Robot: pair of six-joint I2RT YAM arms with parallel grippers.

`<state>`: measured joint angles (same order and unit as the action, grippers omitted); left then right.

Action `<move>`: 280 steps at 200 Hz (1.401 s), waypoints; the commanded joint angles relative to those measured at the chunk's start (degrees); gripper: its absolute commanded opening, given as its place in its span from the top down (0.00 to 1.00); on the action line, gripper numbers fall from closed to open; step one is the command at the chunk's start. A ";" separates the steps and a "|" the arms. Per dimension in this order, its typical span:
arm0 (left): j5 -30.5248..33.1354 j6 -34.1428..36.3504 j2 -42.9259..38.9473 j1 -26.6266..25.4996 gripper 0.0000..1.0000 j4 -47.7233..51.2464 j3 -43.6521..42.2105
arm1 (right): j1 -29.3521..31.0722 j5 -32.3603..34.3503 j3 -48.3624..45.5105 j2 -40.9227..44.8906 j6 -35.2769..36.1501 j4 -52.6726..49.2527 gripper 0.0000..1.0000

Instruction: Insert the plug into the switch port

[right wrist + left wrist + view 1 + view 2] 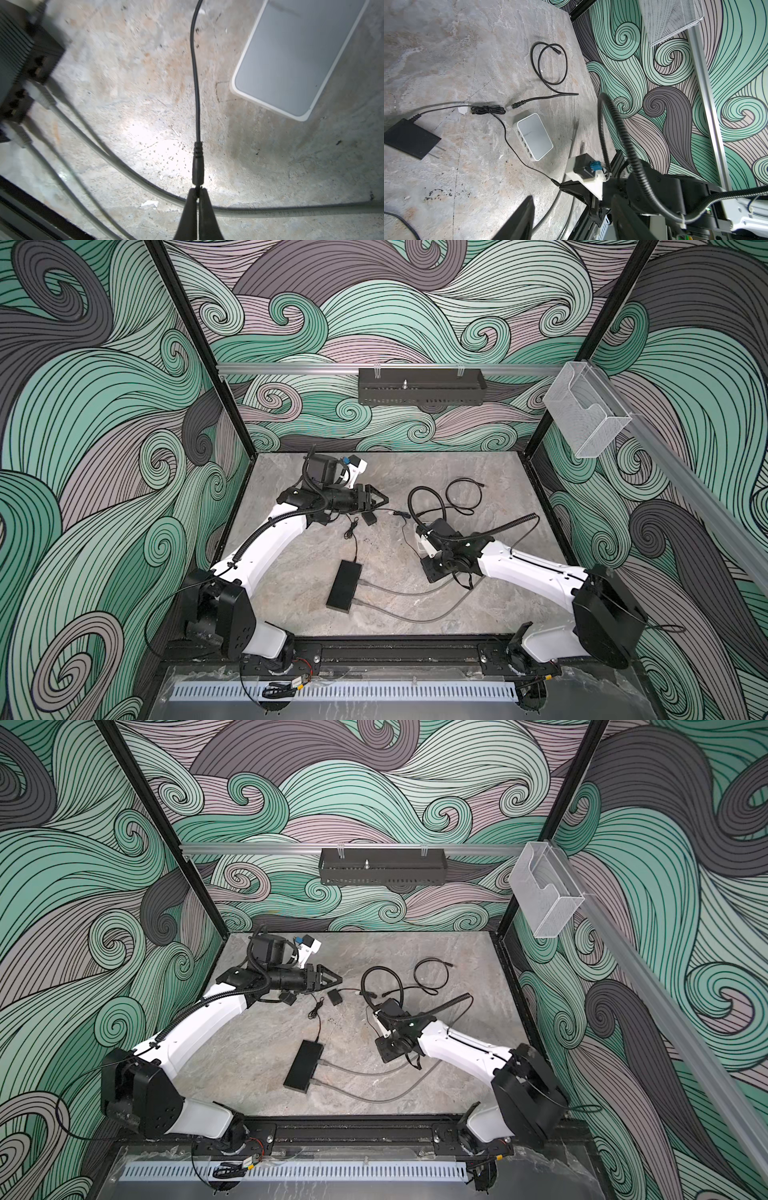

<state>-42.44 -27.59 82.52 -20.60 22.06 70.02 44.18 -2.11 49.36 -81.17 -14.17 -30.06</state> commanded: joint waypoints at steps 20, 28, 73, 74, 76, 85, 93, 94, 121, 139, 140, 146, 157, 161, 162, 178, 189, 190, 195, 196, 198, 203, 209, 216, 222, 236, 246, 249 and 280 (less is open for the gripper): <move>3.19 2.64 -0.23 0.30 0.39 -3.37 -2.34 | 0.38 -2.15 -2.41 0.67 -4.32 9.07 1.00; 5.10 2.19 -0.60 0.30 0.39 -5.98 -4.28 | 0.54 -2.37 -2.02 0.65 -4.96 9.94 1.00; 9.61 -8.06 0.48 0.24 0.40 -14.60 -9.45 | 3.10 -2.59 2.93 -2.41 -5.95 12.99 1.00; 9.72 -8.03 0.59 0.27 0.40 -14.29 -9.24 | 3.23 -2.52 3.06 -2.46 -5.95 12.91 1.00; 9.98 -7.90 0.79 0.29 0.40 -13.51 -8.86 | 3.49 -2.56 3.31 -2.56 -5.91 12.75 1.00; 10.96 -7.48 1.46 0.30 0.40 -10.81 -7.20 | 4.33 -2.45 3.74 -2.85 -5.93 12.48 1.00; 11.39 -7.73 1.97 0.29 0.39 -9.00 -6.17 | 4.83 -2.55 3.76 -2.86 -5.95 12.06 1.00; 11.45 -7.78 2.04 0.29 0.39 -8.81 -6.10 | 4.84 -2.55 3.74 -2.86 -5.99 12.01 1.00; 11.10 -10.80 1.06 0.29 0.37 -5.16 -6.99 | 4.87 -5.08 1.02 -1.62 -6.13 12.54 1.00; 9.50 -11.83 -0.60 0.28 0.36 -3.91 -9.15 | 4.86 -6.72 -0.42 -0.64 -4.86 12.41 1.00; 9.44 -11.81 -0.61 0.29 0.36 -3.80 -9.22 | 4.86 -6.79 -0.41 -0.60 -4.75 12.36 1.00; 8.83 -11.97 -1.55 0.28 0.36 -3.56 -9.81 | 4.77 -7.17 -0.42 -0.40 -4.06 11.72 1.00; 5.97 -13.52 -2.96 0.13 0.36 -5.87 -11.53 | 4.77 -7.40 -0.15 0.16 -2.60 10.42 1.00; 4.77 -14.17 -3.06 0.12 0.36 -7.23 -12.20 | 4.77 -7.22 -0.15 0.34 -2.10 10.01 1.00; 4.49 -14.29 -3.06 0.12 0.36 -7.48 -12.32 | 4.77 -7.17 -0.15 0.41 -1.92 9.93 1.00; 0.33 -14.05 -2.06 -0.12 0.37 -7.75 -12.12 | 4.53 -6.22 0.08 1.54 -0.58 8.27 1.00; -1.57 -11.58 -1.40 -0.07 0.38 -5.41 -10.60 | 4.26 -5.52 -0.16 2.69 -0.38 8.01 1.00; -1.83 -11.33 -1.40 -0.06 0.38 -5.21 -10.47 | 4.25 -5.44 -0.20 2.82 -0.44 7.96 1.00; -2.17 -10.35 -1.40 -0.07 0.38 -4.54 -9.98 | 4.10 -5.28 -0.44 3.42 -0.73 8.01 1.00; -2.17 -10.14 -0.12 -0.06 0.38 -4.43 -9.90 | 4.08 -5.28 -0.51 3.49 -0.79 8.01 1.00; -2.32 -9.90 0.12 -0.12 0.39 -4.34 -9.72 | 3.96 -5.34 -0.63 3.72 -0.90 8.00 1.00; -2.73 -9.43 0.58 -0.06 0.39 -4.41 -9.57 | 3.76 -5.70 -0.75 4.25 -1.08 8.01 1.00; -3.17 -9.45 0.86 -0.06 0.39 -4.86 -9.55 | 3.57 -6.55 -0.82 4.79 -1.05 7.88 1.00; -3.74 -9.56 1.02 -0.05 0.39 -5.54 -9.55 | 3.46 -7.15 -0.76 5.43 -0.67 7.45 1.00; -4.18 -9.75 1.08 -0.08 0.39 -6.05 -9.55 | 3.38 -7.07 -0.70 6.05 -0.11 7.03 1.00; -4.59 -9.13 0.85 -0.06 0.39 -6.03 -9.47 | 3.20 -6.24 -0.72 7.58 0.87 6.72 1.00; -4.53 -8.28 0.14 -0.14 0.39 -5.83 -9.78 | 2.72 -5.92 -0.51 8.31 0.87 6.98 1.00; -4.46 -7.96 -0.09 -0.12 0.39 -5.81 -10.00 | 2.60 -5.89 -0.42 8.45 0.86 6.95 1.00; -3.01 -5.51 -0.61 -0.18 0.39 -3.21 -10.17 | 1.88 -6.55 0.43 9.73 -0.32 7.75 1.00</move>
<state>-44.82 -36.27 83.02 -20.64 16.25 58.59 46.65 -8.12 49.10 -72.60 -14.76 -22.11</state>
